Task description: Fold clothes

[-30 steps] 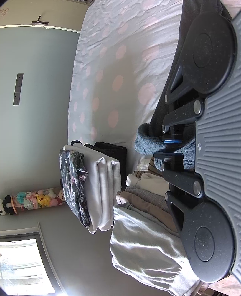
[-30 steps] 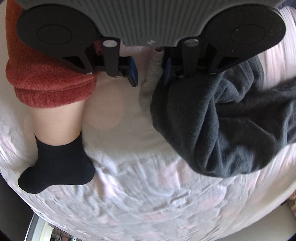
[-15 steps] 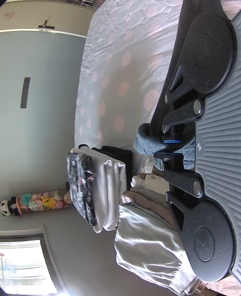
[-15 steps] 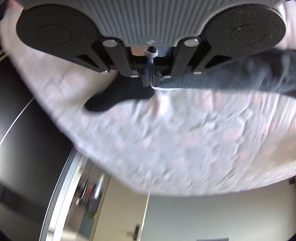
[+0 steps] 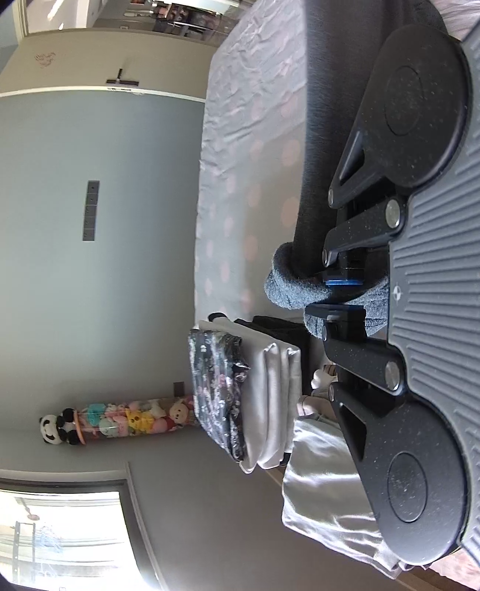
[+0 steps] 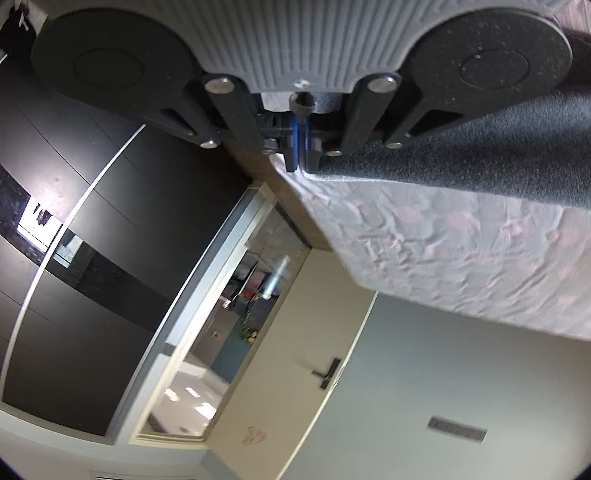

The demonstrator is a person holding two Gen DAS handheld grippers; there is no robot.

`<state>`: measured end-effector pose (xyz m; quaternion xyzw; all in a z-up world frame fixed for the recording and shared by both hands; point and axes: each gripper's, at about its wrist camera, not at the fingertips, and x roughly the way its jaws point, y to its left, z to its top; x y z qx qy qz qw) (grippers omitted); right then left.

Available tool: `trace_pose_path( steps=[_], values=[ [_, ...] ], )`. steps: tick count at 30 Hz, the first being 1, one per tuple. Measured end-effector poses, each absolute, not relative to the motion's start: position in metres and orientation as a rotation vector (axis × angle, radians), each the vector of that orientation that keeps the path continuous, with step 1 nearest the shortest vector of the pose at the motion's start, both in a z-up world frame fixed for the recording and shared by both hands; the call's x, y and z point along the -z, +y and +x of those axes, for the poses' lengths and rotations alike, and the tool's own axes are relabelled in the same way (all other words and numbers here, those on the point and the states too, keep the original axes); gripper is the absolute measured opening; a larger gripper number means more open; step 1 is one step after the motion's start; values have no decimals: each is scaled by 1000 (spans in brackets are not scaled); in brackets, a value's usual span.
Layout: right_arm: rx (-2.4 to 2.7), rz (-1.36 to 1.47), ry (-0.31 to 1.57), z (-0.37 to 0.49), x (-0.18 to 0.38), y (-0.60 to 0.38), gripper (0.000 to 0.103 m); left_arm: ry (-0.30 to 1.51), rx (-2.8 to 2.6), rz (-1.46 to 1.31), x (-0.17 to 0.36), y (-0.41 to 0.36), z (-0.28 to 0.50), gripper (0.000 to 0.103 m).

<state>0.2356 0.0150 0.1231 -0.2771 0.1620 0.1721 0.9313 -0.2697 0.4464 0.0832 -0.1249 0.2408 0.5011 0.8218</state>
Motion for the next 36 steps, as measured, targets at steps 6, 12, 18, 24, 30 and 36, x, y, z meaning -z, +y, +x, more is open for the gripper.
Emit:
trace_pose_path(
  steps=[6,12,18,24,30,36],
  values=[
    [-414,-628,431,271,-55,74,4,623,-1130,-254,-46,482,-244,10],
    [-456,-676,499,319,11,151,4,712,-1156,-240,-7,529,-212,10],
    [-440,-665,529,368,53,222,5,751,-1119,-242,25,567,-161,18],
    [-451,-617,548,371,72,227,35,783,-1068,-109,39,547,-128,28],
    [-510,-483,594,343,79,188,35,849,-810,-238,45,482,-116,28],
    [-573,-338,634,307,87,143,39,925,-590,-376,70,412,-104,40]
  ],
)
